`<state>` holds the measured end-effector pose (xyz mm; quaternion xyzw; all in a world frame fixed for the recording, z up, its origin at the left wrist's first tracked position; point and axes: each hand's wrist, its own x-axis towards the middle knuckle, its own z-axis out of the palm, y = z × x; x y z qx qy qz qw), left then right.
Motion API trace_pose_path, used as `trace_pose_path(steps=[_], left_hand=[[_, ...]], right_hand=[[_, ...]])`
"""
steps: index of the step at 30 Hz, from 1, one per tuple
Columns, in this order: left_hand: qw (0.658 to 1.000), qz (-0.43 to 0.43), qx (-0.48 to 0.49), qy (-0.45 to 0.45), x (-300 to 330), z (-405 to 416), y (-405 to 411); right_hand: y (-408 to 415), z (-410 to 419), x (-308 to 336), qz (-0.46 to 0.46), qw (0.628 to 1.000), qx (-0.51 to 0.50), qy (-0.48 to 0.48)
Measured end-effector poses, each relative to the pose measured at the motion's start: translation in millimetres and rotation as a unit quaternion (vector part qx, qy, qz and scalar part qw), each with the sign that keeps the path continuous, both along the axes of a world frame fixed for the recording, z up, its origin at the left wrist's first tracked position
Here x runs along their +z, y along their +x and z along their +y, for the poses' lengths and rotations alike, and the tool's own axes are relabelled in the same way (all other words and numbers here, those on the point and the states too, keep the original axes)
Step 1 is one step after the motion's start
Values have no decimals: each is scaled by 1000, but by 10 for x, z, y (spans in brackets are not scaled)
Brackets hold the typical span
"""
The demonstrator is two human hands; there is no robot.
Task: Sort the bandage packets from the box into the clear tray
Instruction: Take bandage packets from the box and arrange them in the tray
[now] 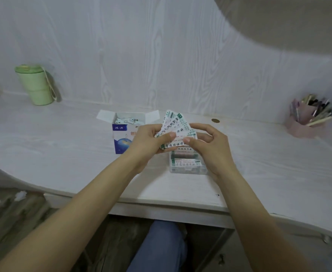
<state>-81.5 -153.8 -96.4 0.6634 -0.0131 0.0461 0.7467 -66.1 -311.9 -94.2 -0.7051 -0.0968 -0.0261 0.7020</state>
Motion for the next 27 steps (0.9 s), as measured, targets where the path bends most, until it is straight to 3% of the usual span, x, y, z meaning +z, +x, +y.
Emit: trace_pose_path(steps=[4, 8, 14, 27], left_hand=[[999, 10, 14, -34, -57, -72, -12], [998, 29, 1, -61, -80, -94, -25], [981, 80, -4, -175, -138, -47, -26], [989, 89, 9, -121, -173, -86, -37]], right_hand=[[-17, -29, -74, 61, 996, -23, 61], [-12, -52, -111, 36, 998, -36, 21], [3, -106, -133, 15, 999, -38, -13], [-11, -84, -155, 21, 999, -10, -33]])
